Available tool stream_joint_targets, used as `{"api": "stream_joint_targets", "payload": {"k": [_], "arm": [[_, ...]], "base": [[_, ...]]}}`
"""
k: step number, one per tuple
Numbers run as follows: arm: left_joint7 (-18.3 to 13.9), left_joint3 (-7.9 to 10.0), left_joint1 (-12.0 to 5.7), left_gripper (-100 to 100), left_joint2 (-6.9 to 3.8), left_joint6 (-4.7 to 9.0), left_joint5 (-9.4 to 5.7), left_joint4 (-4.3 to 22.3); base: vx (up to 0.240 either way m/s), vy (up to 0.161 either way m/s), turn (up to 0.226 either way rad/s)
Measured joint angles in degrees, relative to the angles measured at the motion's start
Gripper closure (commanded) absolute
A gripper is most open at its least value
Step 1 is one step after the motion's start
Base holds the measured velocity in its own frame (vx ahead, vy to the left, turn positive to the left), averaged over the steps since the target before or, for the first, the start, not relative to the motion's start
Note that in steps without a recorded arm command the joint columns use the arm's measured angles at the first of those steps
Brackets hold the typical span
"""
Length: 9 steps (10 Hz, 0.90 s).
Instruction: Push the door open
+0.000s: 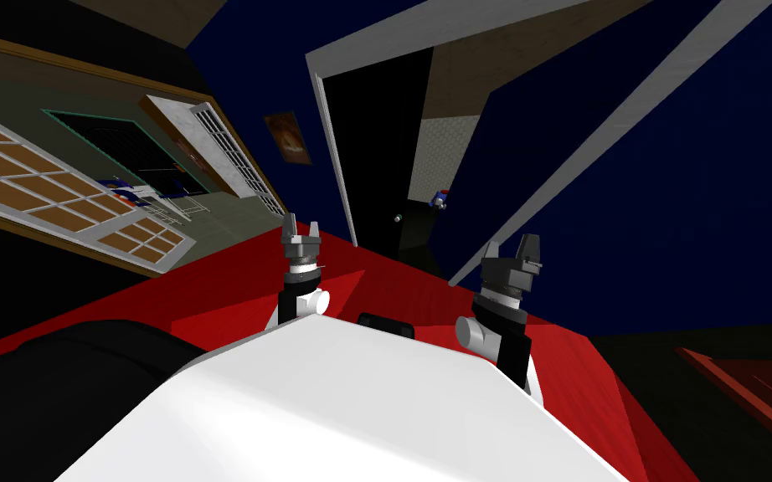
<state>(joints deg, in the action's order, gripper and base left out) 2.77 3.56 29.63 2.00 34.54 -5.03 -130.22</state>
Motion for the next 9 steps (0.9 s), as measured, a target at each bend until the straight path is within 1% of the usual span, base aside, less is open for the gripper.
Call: {"api": "stream_joint_targets", "payload": {"k": [1,2,5,6,9], "arm": [[0.45,0.38,-0.38,-100,-0.4,0.28,0.69,1.01],[1.39,0.33,-0.51,-100,-0.58,0.89,1.88,2.23],[3.28,2.09,-2.55,-100,-1.83,1.44,4.05,5.74],[4.11,2.76,-3.25,-100,-2.31,1.71,5.09,7.25],[6.14,4.2,-4.44,-100,-3.29,2.82,7.59,10.69]], "base": [[0.084,-0.014,-0.009],[0.069,0.015,-0.007],[0.089,0.009,-0.004],[0.101,-0.016,-0.003],[0.084,-0.027,-0.002]]}}
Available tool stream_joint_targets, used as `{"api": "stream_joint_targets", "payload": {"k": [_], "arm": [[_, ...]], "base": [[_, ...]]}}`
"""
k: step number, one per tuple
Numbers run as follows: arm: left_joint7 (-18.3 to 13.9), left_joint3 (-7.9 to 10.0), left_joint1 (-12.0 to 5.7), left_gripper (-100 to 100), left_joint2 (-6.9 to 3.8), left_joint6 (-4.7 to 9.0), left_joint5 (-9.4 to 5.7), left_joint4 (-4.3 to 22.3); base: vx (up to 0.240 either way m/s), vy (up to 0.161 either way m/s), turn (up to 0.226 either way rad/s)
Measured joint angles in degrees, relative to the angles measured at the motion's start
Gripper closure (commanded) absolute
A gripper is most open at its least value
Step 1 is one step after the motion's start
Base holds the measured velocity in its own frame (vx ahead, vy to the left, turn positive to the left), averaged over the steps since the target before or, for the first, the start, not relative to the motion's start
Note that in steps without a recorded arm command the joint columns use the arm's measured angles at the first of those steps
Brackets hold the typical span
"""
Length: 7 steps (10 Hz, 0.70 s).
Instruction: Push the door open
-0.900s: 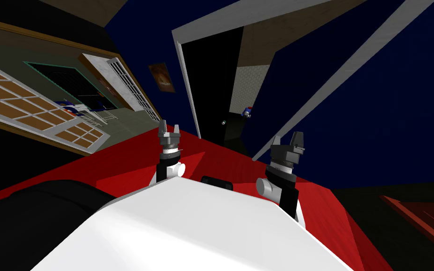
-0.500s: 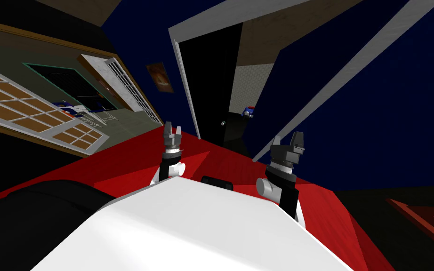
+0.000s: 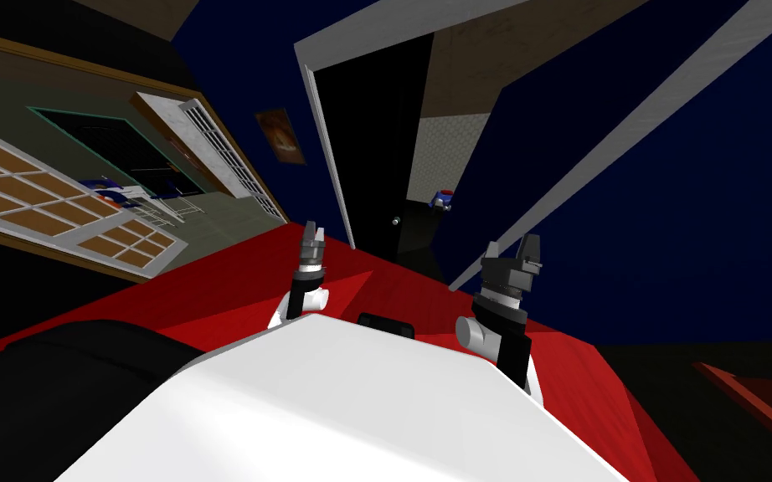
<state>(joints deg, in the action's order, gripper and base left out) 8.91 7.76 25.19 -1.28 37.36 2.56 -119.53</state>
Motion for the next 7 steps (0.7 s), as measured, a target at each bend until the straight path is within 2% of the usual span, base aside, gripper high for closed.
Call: {"api": "stream_joint_targets", "payload": {"k": [7], "arm": [[5.41,3.43,-4.32,-100,-1.65,1.97,6.56,9.15]], "base": [[0.089,-0.015,-0.003]]}}
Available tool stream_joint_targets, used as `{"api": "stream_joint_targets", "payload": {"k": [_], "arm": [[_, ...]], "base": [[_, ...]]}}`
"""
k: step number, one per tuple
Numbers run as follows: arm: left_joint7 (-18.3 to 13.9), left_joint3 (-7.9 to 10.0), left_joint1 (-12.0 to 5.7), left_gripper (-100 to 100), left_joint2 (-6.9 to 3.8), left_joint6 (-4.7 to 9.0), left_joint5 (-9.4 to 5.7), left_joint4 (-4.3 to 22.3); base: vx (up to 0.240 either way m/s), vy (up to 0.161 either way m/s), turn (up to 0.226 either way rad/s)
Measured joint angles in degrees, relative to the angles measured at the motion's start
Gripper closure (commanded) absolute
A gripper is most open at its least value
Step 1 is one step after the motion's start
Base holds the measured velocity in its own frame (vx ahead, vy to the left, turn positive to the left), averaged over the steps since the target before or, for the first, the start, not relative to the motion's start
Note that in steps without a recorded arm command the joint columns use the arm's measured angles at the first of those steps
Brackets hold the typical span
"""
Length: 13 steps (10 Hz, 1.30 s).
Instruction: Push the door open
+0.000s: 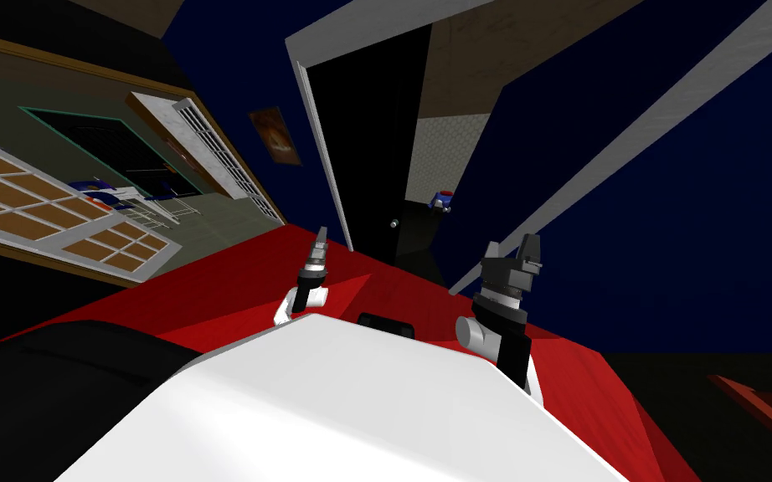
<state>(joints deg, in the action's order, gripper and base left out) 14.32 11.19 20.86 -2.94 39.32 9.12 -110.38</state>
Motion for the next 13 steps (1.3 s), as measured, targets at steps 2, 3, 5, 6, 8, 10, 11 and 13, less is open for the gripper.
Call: {"api": "stream_joint_targets", "payload": {"k": [2,3,5,6,8,10,11,13], "arm": [[1.68,0.98,-0.95,-100,-0.33,0.54,2.11,2.48],[2.52,1.68,-1.71,-100,-0.63,1.02,3.14,4.21],[4.39,2.73,-2.7,-100,-0.8,1.97,5.41,7.17],[5.31,3.32,-3.38,-100,-0.96,2.41,6.53,8.72],[7.31,4.73,-5.15,-100,-1.29,3.68,8.78,12.82],[9.22,5.82,-6.31,-100,-1.41,4.09,11.23,15.44],[10.27,6.43,-7.07,-100,-1.42,4.6,12.44,17.23],[12.32,7.77,-8.71,-100,-1.56,5.54,14.83,20.85]], "base": [[0.096,-0.017,-0.003],[0.095,-0.031,-0.005],[0.09,-0.027,-0.001],[0.092,-0.019,-0.007],[0.099,-0.009,-0.004],[0.116,-0.021,-0.002],[0.091,-0.022,-0.004],[0.092,-0.023,-0.003]]}}
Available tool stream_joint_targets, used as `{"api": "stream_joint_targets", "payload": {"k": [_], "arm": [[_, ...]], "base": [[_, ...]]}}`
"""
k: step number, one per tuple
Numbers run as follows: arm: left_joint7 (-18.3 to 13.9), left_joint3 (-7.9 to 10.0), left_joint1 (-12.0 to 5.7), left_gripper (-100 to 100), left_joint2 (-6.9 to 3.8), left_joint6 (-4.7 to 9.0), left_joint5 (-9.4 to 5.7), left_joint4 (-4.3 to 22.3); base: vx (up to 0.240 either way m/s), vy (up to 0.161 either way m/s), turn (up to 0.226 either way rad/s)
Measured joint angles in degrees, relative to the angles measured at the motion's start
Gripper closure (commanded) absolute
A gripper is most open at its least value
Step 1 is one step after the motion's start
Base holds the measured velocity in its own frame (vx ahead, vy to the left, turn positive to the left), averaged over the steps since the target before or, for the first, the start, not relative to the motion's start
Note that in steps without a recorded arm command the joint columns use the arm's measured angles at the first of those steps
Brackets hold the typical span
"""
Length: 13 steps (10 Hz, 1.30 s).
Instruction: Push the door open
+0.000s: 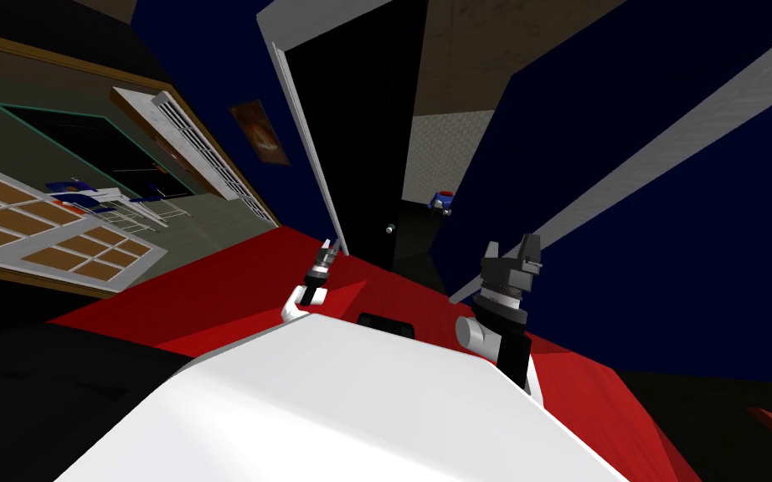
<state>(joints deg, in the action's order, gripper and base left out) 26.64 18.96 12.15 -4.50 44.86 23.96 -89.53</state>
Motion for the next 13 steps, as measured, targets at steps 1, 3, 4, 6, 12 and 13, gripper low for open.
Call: {"api": "stream_joint_targets", "payload": {"k": [1,3,4,6,12,13], "arm": [[1.11,0.58,-0.9,-100,0.05,0.41,1.28,1.78],[2.84,1.64,-1.75,-100,0.11,0.62,3.85,3.92],[3.35,2.06,-2.29,-100,-0.07,0.92,4.33,5.09],[4.99,3.05,-3.16,-100,0.22,1.96,6.26,7.74],[8.97,5.64,-6.36,-100,0.36,3.34,11.27,14.62],[9.83,6.22,-6.85,-100,0.49,3.82,12.32,16.01]], "base": [[0.098,-0.027,-0.005],[0.091,-0.022,-0.001],[0.057,-0.006,-0.004],[0.084,-0.014,-0.004],[0.065,-0.017,-0.003],[0.066,-0.015,0.002]]}}
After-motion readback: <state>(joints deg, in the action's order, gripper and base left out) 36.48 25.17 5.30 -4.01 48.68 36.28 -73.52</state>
